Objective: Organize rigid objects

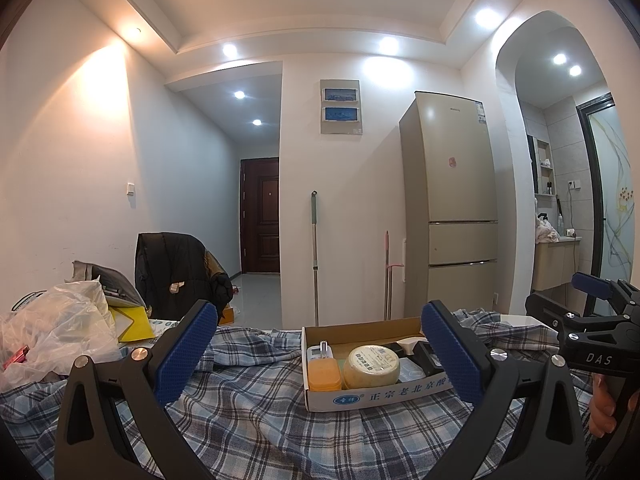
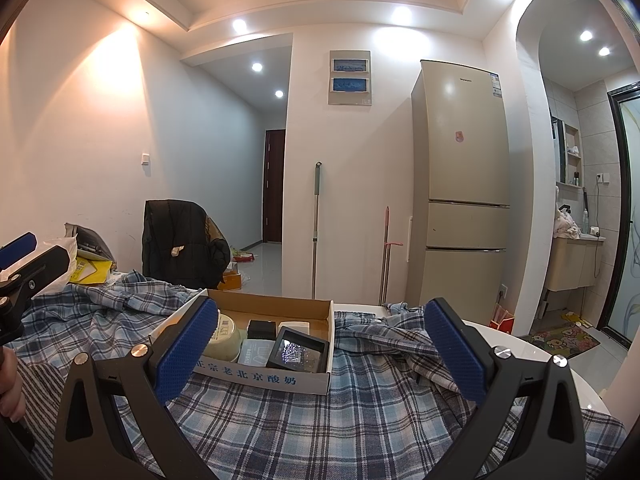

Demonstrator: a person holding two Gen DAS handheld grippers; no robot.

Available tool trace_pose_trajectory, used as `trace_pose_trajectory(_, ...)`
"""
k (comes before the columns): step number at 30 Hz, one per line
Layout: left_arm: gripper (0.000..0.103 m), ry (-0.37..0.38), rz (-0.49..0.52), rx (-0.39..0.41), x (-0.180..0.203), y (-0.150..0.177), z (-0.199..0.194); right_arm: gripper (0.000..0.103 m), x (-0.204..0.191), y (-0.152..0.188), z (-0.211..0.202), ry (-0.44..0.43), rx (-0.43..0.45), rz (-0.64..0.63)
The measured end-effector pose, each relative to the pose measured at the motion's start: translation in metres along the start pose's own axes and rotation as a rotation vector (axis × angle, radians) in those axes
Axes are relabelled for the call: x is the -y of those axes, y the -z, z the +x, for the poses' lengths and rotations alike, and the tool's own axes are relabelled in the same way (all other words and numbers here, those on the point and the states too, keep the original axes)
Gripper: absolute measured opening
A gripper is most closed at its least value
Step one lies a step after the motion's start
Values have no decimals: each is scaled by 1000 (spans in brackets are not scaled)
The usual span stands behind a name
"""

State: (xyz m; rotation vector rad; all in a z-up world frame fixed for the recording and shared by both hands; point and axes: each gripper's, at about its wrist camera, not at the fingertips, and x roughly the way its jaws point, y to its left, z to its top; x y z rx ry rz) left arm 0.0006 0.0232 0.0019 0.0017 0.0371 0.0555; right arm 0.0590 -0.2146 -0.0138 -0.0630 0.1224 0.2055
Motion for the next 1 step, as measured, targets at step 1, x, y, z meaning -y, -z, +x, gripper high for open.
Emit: trace_pose_trajectory(1,103,0,-1,0,0,0,0,103,0,0,0,0,0,0)
